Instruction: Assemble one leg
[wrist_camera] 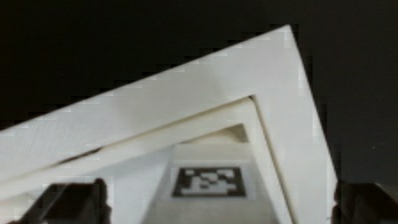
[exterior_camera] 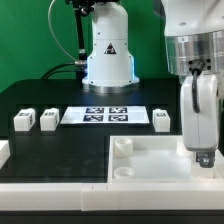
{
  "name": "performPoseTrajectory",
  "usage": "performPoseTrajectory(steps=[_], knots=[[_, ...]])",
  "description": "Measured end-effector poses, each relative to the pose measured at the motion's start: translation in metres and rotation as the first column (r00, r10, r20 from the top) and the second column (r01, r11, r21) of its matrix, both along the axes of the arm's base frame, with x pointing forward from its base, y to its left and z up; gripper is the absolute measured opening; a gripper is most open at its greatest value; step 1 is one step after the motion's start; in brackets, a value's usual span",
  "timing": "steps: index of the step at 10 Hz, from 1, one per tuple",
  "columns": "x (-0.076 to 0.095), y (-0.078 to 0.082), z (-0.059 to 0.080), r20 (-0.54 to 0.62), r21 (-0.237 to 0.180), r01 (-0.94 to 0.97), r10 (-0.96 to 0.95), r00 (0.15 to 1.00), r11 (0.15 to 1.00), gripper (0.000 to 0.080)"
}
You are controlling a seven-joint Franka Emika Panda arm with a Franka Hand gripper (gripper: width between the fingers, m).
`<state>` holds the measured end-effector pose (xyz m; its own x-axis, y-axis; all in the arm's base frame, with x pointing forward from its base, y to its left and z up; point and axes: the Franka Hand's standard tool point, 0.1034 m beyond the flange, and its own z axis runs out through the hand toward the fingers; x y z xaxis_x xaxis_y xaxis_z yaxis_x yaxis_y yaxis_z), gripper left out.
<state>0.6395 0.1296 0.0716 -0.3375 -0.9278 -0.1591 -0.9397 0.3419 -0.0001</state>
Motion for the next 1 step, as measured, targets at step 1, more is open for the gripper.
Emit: performPoseTrajectory(steps=[1], knots=[[0.0033, 0.0065, 0.0149, 0.020, 0.009, -0.007, 0.007, 1.000, 1.000, 0.0646]])
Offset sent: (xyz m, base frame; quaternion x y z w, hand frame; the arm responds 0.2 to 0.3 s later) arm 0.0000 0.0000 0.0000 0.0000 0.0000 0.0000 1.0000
